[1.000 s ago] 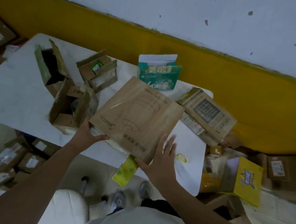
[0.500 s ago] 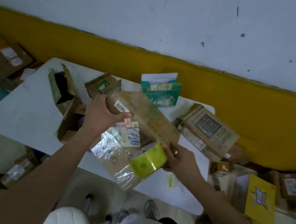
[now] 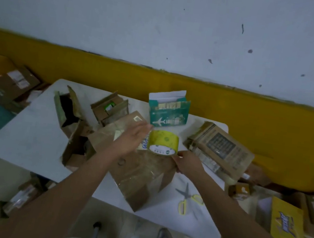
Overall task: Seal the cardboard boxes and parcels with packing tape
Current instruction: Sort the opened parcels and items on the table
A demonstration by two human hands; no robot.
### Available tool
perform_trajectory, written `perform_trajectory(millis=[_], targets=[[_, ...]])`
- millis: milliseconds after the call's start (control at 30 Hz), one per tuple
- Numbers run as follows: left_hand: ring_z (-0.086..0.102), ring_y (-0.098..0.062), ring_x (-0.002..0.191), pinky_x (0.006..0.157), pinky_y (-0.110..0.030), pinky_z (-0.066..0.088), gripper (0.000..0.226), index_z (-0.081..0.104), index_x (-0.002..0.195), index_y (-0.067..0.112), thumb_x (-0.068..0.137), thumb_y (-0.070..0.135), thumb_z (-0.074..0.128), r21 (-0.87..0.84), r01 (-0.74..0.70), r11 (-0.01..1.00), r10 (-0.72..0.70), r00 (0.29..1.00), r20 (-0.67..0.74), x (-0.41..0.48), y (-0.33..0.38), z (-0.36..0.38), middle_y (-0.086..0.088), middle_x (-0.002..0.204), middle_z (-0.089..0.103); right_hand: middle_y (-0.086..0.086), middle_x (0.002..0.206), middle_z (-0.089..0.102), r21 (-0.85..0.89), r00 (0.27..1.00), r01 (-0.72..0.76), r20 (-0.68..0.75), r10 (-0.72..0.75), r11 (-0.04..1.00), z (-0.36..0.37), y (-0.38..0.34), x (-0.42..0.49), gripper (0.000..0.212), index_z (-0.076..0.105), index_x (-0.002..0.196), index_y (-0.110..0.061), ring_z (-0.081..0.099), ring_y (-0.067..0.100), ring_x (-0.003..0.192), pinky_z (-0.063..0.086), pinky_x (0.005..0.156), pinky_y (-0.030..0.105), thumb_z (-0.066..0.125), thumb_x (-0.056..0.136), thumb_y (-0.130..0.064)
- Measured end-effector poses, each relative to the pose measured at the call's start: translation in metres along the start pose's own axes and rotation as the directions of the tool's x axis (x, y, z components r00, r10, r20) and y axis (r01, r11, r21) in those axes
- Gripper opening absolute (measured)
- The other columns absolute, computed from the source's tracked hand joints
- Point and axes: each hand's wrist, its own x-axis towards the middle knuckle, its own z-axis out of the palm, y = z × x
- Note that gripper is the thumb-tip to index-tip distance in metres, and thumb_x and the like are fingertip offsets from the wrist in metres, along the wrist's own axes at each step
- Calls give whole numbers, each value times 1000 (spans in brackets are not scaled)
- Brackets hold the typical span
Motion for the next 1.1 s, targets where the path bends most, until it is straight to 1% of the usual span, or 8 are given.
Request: perform_trajectory(millis=[100, 233, 367, 467, 567, 733, 900, 1100], targets=[[42, -5, 127, 105, -24, 31, 53, 54, 139, 27, 101, 58, 32, -136, 67, 988, -53, 994, 100, -2, 17, 11, 14, 133, 48, 3, 58, 50, -115, 1000, 21, 11, -20, 993, 3, 0, 8, 53, 40, 57, -19, 45, 14, 53, 41, 55, 31, 38, 104, -42], [60, -22, 81, 74, -39, 46, 65, 62, 91, 1, 89, 66, 53, -96, 73, 993, -61, 991, 117, 0, 17, 15, -19, 87, 57, 3, 56, 33, -149, 998, 52, 46, -45, 987, -3, 1, 13, 54, 30, 56, -14, 32, 13, 50, 22, 47, 24, 36, 106, -34], [55, -14, 68, 67, -29, 42, 42, 59, 77, 16, 93, 55, 59, -191, 115, 975, -112, 993, 25, -23, 26, 8, -7, 74, 57, 3, 58, 37, -156, 998, 46, 59, -37, 987, -7, 2, 13, 52, 34, 60, -15, 35, 14, 51, 25, 46, 23, 28, 107, -34], [45, -14, 52, 50, -21, 32, 47, 51, 66, 12, 93, 48, 62, 27, 139, 990, -138, 990, -21, -56, 12, -17, -5, 59, 44, 0, 65, 45, -205, 998, 26, 69, -12, 978, -10, 6, 15, 48, 41, 64, -23, 41, 12, 56, 35, 55, 27, 29, 106, -44], [47, -16, 54, 56, -30, 33, 49, 50, 58, 16, 90, 51, 63, 143, 248, 958, -249, 968, -14, -98, -28, -31, -5, 58, 45, 0, 69, 49, -215, 996, 29, 88, -11, 976, -7, 5, 16, 45, 43, 65, -28, 43, 11, 60, 42, 68, 32, 31, 104, -48], [31, -10, 43, 49, -28, 26, 60, 36, 54, 19, 87, 63, 60, 379, 345, 859, -308, 939, -156, -120, -62, -14, 4, 50, 32, 4, 58, 39, -293, 994, 109, 31, -104, 950, -1, 2, 8, 58, 37, 61, -18, 37, 16, 51, 32, 52, 32, 12, 100, -53], [33, -10, 42, 48, -27, 27, 61, 36, 51, 19, 87, 62, 61, 368, 377, 850, -365, 925, -105, -113, -75, -9, 3, 48, 32, -2, 64, 42, -317, 996, 68, -31, -82, 946, 6, 2, 5, 49, 36, 65, -28, 38, 12, 56, 38, 65, 33, 17, 103, -53], [34, -9, 41, 48, -27, 27, 62, 35, 53, 18, 90, 62, 57, 313, 392, 865, -397, 916, -48, -109, -94, 10, 2, 48, 31, 10, 85, 65, -217, 997, 41, -49, -52, 975, 5, 2, 4, 45, 42, 67, -28, 64, 31, 83, 53, 78, 40, 24, 102, -49]])
